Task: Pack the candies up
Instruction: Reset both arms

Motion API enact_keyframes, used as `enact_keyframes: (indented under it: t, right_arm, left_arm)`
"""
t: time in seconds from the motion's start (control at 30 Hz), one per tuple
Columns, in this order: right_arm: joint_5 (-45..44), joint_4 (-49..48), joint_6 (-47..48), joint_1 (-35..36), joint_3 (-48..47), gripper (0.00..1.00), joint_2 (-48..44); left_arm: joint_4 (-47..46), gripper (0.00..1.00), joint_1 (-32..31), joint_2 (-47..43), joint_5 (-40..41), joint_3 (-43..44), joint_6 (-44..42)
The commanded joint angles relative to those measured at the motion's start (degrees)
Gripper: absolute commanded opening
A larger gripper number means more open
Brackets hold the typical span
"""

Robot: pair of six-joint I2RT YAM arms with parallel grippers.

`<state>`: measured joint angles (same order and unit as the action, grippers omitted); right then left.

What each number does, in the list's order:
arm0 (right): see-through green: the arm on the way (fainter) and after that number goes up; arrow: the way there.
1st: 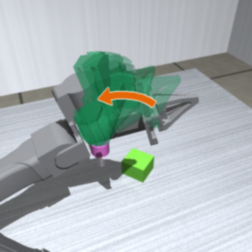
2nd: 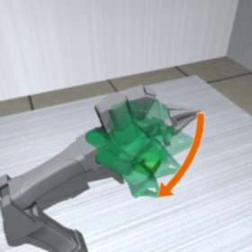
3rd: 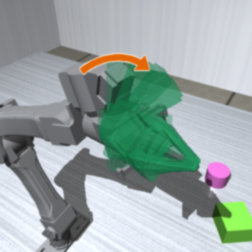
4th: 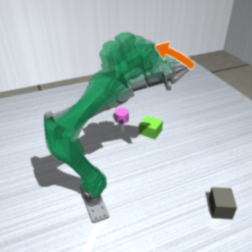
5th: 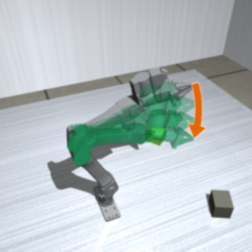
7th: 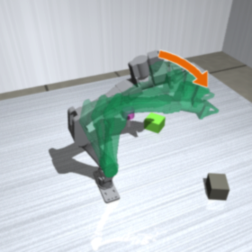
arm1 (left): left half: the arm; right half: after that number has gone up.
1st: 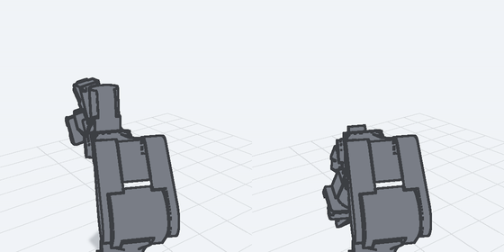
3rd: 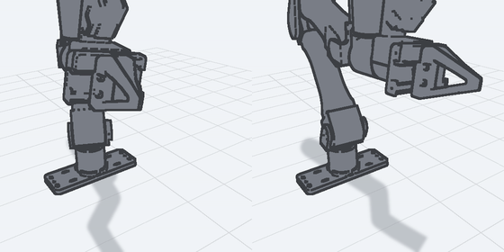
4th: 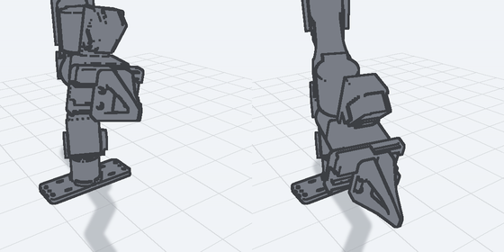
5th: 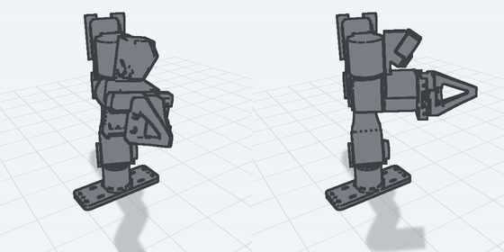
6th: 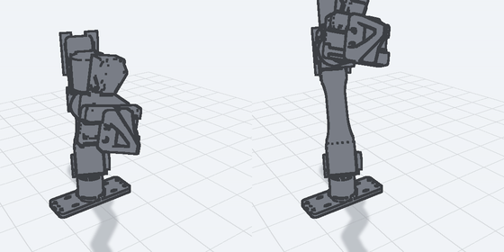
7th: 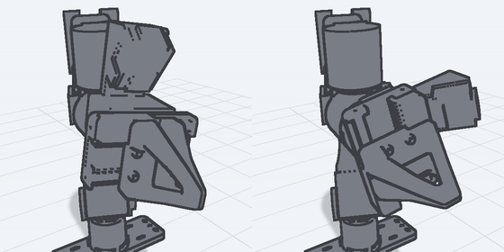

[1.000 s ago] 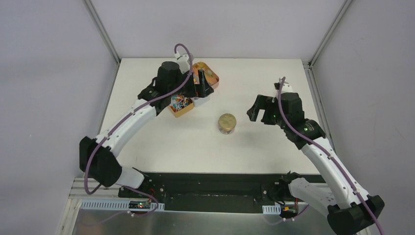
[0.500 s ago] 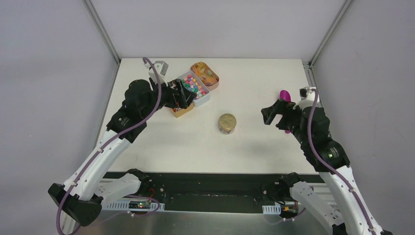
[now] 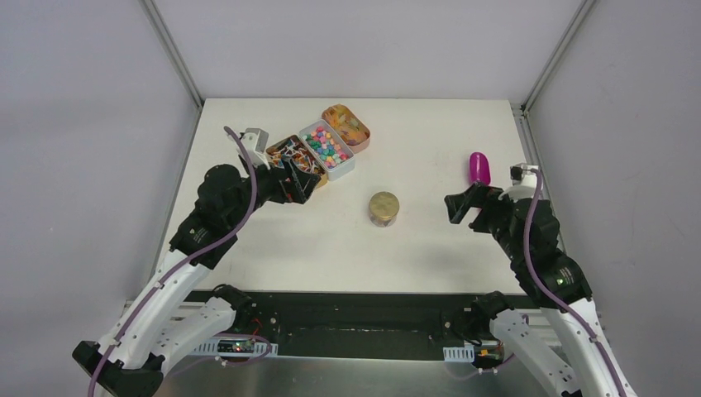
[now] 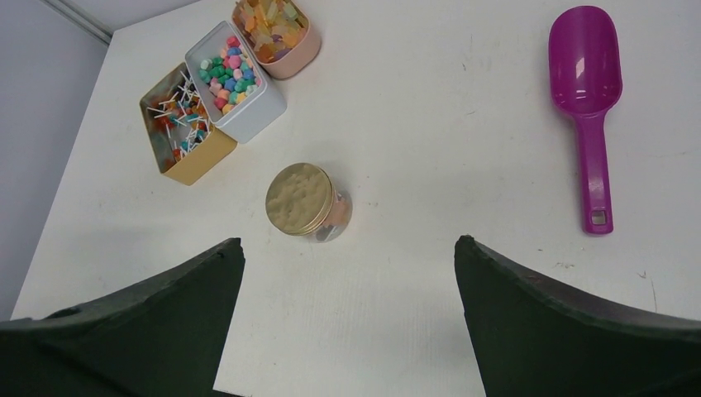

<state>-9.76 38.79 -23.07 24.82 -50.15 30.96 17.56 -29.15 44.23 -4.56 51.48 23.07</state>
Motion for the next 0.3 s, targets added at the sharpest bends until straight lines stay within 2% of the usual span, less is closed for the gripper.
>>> enact_keyframes:
  t: [0.0, 0.27]
  right_arm:
    - [-0.4, -1.4, -0.9, -0.3, -0.7, 1.0, -1.4]
    - [-1.0, -0.8, -0.4, -0.2, -0.8, 1.0, -1.3]
  left_arm:
    - [-2.8, 0.99, 0.3, -0.7, 0.7, -0.7, -0.9]
    - [-2.7, 0.99, 0.3, -0.7, 0.9, -0.7, -1.0]
